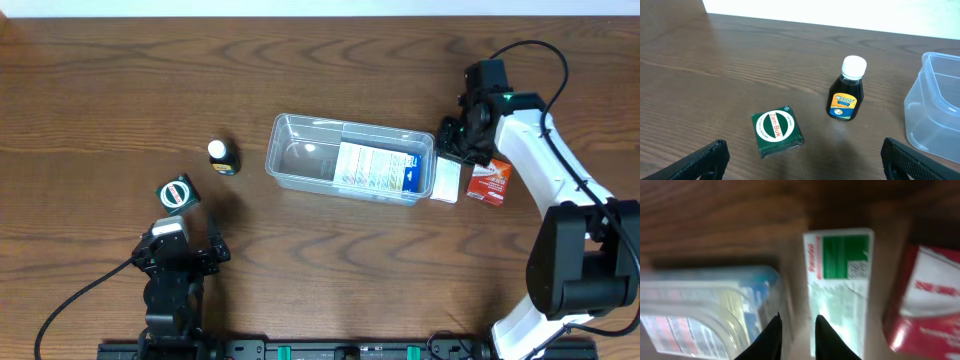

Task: Pack container
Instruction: 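Move right gripper to the red medicine box and grasp it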

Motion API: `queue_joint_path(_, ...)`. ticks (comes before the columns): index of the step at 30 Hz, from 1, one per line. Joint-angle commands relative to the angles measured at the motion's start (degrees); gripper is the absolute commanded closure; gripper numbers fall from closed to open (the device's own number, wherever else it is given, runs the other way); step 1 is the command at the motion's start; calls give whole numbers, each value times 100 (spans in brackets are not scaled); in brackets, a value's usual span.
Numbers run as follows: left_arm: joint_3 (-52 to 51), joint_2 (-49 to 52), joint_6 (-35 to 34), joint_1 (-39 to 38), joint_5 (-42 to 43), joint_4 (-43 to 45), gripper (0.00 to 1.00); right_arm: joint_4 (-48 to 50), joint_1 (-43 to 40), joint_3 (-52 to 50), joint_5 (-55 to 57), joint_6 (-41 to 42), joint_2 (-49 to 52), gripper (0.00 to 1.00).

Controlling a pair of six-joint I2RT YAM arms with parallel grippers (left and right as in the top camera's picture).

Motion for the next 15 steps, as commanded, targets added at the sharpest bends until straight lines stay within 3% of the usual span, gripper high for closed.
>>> queue_joint_path(1,-109,-2,-72,24,-9,-61,2,273,68,-87,-188,81,-55,78)
queue_joint_path(8,-109,-2,-72,24,-9,-61,2,1250,66,-90,-568,-221,-52,77)
queue_joint_path(15,-109,-2,-72,24,-9,-61,2,1078,-208,-87,-507,-455,-59,70)
